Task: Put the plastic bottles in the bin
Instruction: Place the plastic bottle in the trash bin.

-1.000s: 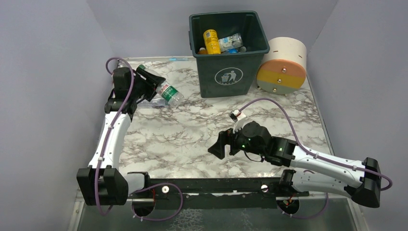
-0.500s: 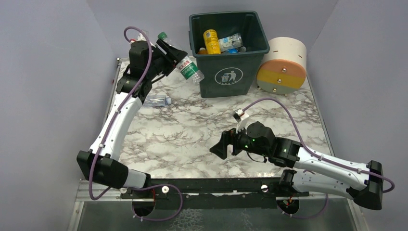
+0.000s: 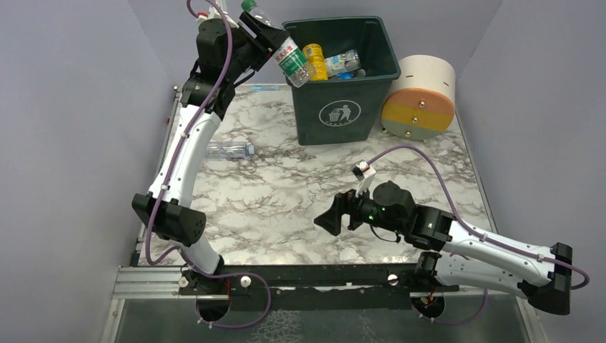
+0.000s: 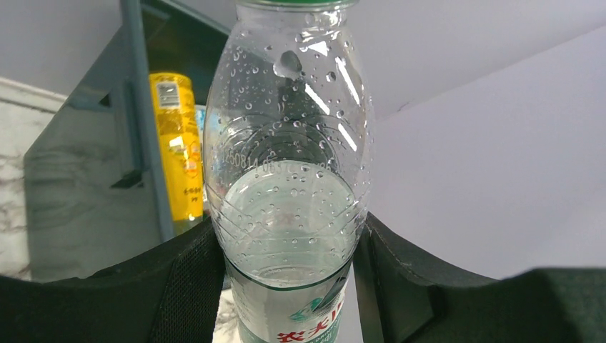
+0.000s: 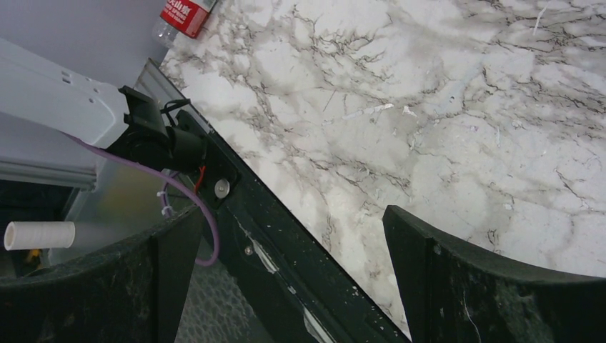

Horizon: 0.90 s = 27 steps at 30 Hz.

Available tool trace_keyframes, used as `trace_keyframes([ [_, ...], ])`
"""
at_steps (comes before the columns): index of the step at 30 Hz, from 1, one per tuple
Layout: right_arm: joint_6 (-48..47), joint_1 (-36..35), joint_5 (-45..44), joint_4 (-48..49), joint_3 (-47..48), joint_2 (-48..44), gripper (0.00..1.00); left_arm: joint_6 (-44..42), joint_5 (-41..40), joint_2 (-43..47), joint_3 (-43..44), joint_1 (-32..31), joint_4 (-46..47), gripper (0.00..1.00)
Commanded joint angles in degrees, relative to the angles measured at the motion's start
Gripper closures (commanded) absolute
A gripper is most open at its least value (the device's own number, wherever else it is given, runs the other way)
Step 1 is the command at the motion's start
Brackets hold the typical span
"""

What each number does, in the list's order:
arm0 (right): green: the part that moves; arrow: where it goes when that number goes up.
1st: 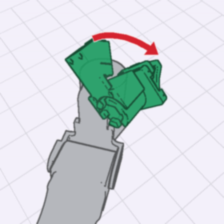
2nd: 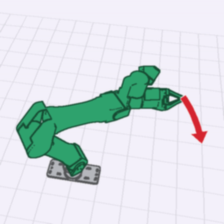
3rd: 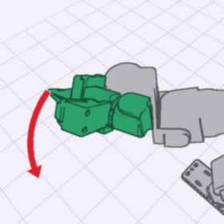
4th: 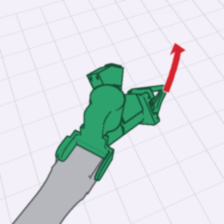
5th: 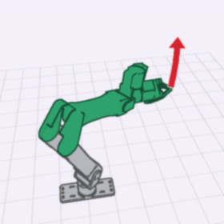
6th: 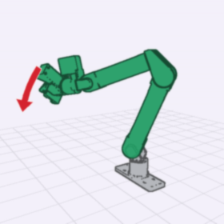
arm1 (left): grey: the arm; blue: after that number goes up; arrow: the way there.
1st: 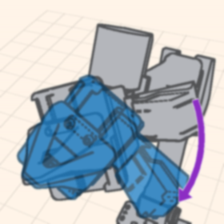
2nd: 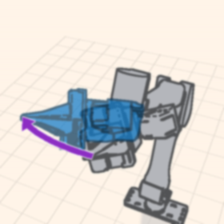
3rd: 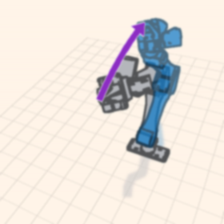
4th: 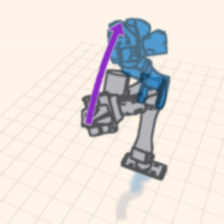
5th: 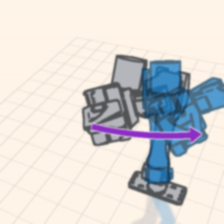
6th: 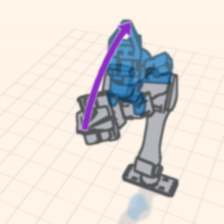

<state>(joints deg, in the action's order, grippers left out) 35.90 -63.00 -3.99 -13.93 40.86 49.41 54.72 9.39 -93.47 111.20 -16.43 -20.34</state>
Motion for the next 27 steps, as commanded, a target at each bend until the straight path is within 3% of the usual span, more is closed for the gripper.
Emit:
trace_keyframes([
  [1, 0.7, -0.2, -2.0, -2.0, -0.8, -1.4, 0.00, -1.5, 0.5, -4.9, 7.4, -1.2, 0.6, 0.41],
  [11, 1.4, -0.2, -1.2, -1.8, -1.0, -1.7, 0.01, -5.4, -0.6, -15.4, 15.4, -3.2, 11.3, 0.41],
  [27, 2.4, -0.2, -2.9, -3.9, -1.5, -4.0, 0.01, -2.6, -5.1, -29.1, 21.2, -8.8, 30.5, 0.40],
])
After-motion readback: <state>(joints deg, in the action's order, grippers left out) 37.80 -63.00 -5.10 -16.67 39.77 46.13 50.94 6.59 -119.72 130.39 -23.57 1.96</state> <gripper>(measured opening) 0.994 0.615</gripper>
